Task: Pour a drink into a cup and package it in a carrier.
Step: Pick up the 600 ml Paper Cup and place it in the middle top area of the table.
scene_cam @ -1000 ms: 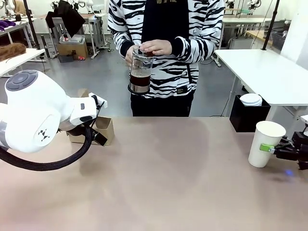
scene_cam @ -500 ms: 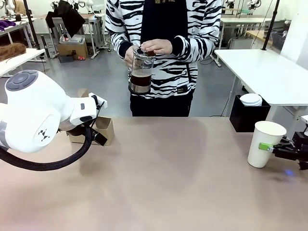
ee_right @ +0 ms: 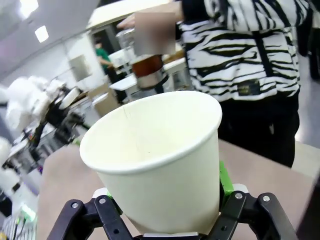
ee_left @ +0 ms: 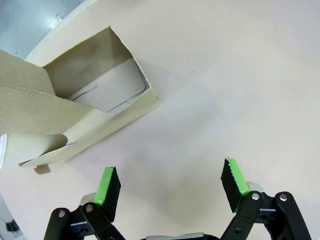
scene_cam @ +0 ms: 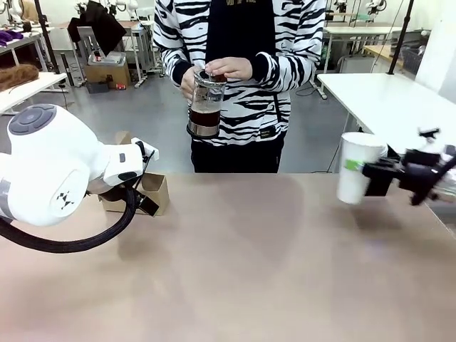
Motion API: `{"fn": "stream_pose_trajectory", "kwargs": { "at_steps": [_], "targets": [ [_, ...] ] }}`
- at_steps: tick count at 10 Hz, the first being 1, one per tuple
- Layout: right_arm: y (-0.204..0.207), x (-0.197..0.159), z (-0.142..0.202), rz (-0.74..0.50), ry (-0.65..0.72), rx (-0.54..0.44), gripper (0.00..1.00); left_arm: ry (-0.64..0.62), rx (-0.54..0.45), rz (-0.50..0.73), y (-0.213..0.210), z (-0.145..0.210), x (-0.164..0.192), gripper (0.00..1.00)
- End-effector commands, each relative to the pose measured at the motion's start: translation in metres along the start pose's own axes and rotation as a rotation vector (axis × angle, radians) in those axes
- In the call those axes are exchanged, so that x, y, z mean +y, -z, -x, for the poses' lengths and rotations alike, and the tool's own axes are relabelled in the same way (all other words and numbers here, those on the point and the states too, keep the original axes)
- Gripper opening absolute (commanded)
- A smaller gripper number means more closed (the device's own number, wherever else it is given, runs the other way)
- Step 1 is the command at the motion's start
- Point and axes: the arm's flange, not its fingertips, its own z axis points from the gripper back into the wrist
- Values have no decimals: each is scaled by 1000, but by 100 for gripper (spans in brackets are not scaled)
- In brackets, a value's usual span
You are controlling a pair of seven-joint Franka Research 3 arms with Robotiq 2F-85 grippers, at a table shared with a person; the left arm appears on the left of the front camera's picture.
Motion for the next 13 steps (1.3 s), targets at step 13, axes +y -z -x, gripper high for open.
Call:
{"fn": "stream_pose_trajectory", "kwargs": {
  "at_steps": [13],
  "targets": [
    [182,-45,52,134,-127,-88,81,0,-1,1,0,0,0,100]
  ]
}}
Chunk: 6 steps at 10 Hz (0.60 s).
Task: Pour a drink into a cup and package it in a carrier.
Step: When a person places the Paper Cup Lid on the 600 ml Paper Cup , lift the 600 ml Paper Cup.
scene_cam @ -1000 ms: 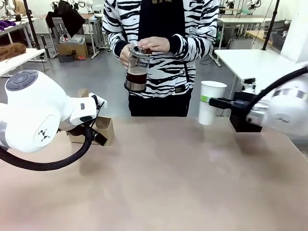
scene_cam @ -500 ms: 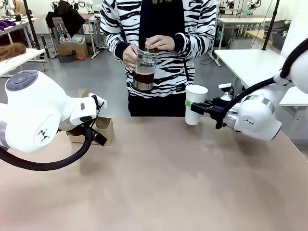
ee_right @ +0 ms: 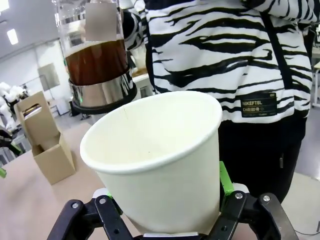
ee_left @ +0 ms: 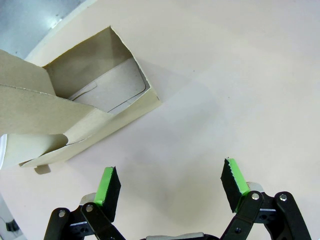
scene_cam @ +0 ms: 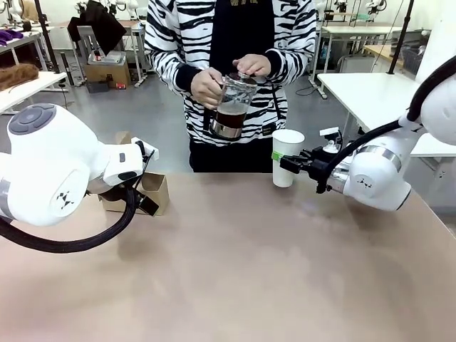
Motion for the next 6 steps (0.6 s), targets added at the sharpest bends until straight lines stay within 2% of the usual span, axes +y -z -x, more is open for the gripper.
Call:
{"fn": "stream_pose_trajectory", "kwargs": {
  "at_steps": [1,6],
  "targets": [
    [1,2,-2,10,0,7,81,1,-1,1,0,0,0,100],
    [1,2,-2,10,0,7,81,1,-1,1,0,0,0,100]
  ]
}}
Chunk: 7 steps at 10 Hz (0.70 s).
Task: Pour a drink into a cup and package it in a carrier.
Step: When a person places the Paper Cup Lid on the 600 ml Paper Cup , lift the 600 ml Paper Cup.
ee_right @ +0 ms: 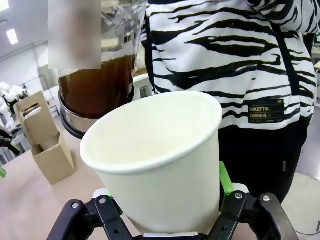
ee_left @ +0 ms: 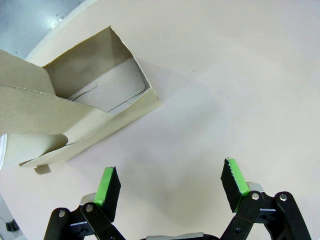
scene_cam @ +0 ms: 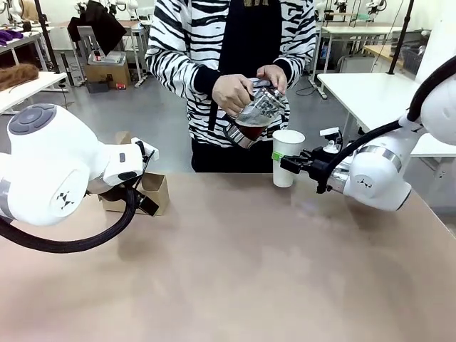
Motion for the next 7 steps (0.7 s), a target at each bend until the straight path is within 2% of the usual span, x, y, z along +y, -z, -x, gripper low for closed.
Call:
{"fn": "stream_pose_trajectory", "kwargs": {
  "at_steps": [1,7],
  "targets": [
    [1,3,-2,9,0,7,81,1,-1,1,0,0,0,100],
    [1,3,-2,9,0,7,81,1,-1,1,0,0,0,100]
  ]
}}
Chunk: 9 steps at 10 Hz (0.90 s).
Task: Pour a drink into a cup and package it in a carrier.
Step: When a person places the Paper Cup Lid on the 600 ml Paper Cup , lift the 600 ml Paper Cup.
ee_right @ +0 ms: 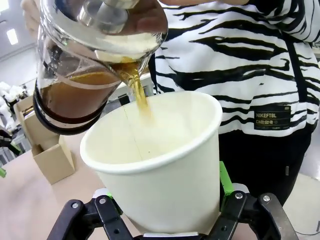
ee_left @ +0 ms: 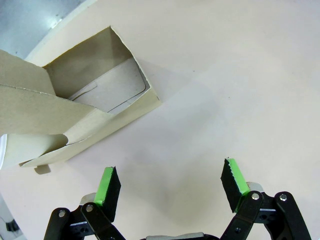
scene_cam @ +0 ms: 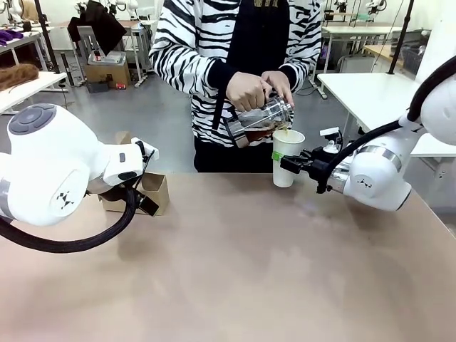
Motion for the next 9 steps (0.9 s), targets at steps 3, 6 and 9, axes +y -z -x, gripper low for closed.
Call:
{"fn": "stream_pose_trajectory", "kwargs": {
  "at_steps": [3,6,9],
  "targets": [
    [1,3,-2,9,0,7,81,1,-1,1,0,0,0,100],
    [1,3,-2,9,0,7,81,1,-1,1,0,0,0,100],
    [1,3,-2,9,0,7,81,1,-1,1,0,0,0,100]
  ]
}}
